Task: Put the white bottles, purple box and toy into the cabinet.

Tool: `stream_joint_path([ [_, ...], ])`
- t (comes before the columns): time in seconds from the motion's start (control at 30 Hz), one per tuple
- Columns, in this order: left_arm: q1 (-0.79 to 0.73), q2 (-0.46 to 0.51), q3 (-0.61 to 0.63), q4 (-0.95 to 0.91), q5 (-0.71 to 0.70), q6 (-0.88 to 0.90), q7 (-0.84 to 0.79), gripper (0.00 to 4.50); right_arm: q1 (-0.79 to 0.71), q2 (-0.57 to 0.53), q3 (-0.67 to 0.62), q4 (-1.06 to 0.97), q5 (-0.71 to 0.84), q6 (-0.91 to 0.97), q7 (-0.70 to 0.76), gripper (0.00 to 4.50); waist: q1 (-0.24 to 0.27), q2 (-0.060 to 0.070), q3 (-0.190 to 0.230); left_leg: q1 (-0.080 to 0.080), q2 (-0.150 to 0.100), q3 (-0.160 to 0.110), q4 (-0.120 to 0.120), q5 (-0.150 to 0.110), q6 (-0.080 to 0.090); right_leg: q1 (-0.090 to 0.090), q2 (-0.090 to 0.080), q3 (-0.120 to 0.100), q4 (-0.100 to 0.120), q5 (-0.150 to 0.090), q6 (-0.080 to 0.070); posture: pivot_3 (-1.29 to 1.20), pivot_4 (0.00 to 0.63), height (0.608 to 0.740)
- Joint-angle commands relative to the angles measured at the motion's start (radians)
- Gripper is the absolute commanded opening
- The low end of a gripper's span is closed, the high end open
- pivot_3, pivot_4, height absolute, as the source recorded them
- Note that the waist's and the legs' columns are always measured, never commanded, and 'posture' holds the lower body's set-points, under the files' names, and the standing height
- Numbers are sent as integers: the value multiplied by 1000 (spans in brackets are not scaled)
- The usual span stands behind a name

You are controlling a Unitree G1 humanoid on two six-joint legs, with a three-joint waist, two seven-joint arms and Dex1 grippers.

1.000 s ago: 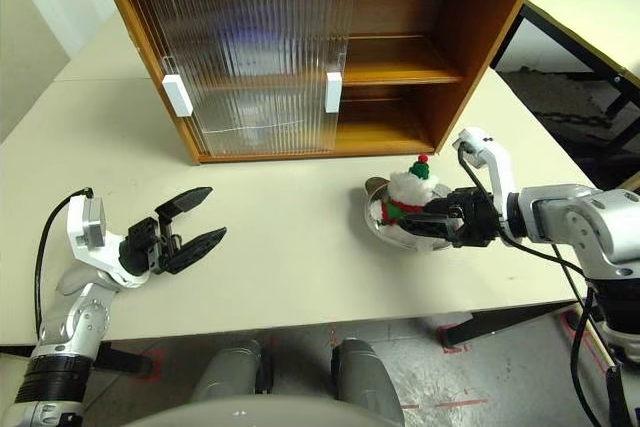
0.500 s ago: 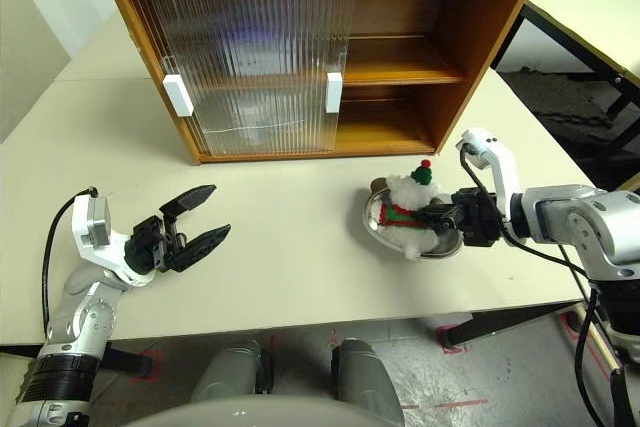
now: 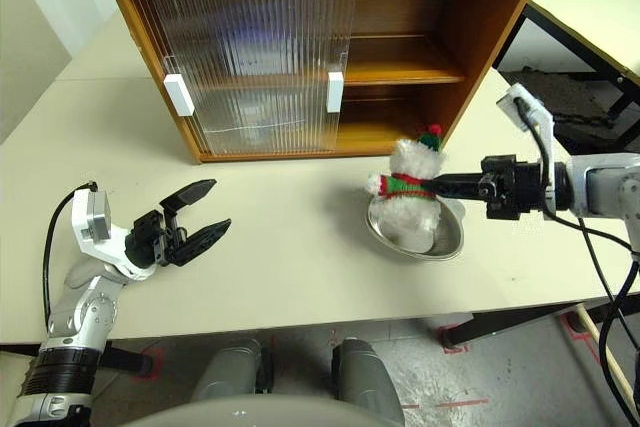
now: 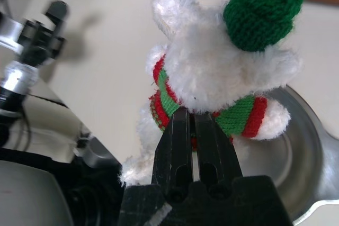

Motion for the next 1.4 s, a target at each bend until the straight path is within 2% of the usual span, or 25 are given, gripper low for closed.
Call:
stream_joint_path([
  [0.03,3,3,-9,-10,9,6,0,4500,-85,25,-62,44,37,8,-30,25,0,0,0,0,0,0,0,0,0,0,0,0,0,0,0,155,3,740],
  [0.37,7,-1,-6,-19,14,1,15,4500,-340,144,-13,263,-97,-204,-113,25,3,0,0,-1,0,0,0,0,0,0,0,0,0,1,-1,187,0,740],
  [0.63,39,0,-8,-56,14,5,34,4500,-529,238,57,530,-294,-533,-123,25,9,2,-1,-1,0,0,-1,0,0,-1,0,0,0,3,-4,210,2,740],
  [0.9,52,11,-6,-90,12,12,49,4500,-631,306,125,769,-478,-847,-119,25,26,3,-2,-2,0,1,-1,0,0,-3,-1,0,1,4,-6,214,7,740],
  [1.03,61,17,0,-95,10,16,50,4500,-658,316,139,847,-550,-959,-154,25,30,6,-3,-9,0,1,0,0,0,-11,-1,0,2,8,-7,221,10,740],
  [1.13,67,20,2,-100,9,17,52,4500,-690,314,121,895,-590,-1057,-209,845,31,7,-3,-13,0,1,0,0,0,-15,-1,-1,2,9,-7,217,11,740],
  [1.23,78,24,1,-107,8,20,52,4500,-715,295,101,921,-605,-1111,-229,1971,30,7,-3,-13,0,1,-1,0,0,-15,-1,-1,2,9,-8,212,12,740],
  [1.4,86,33,4,-108,4,20,52,4500,-699,241,93,847,-582,-1054,-151,3876,30,8,-3,-13,0,1,0,0,0,-15,-2,-1,2,9,-8,210,13,740],
])
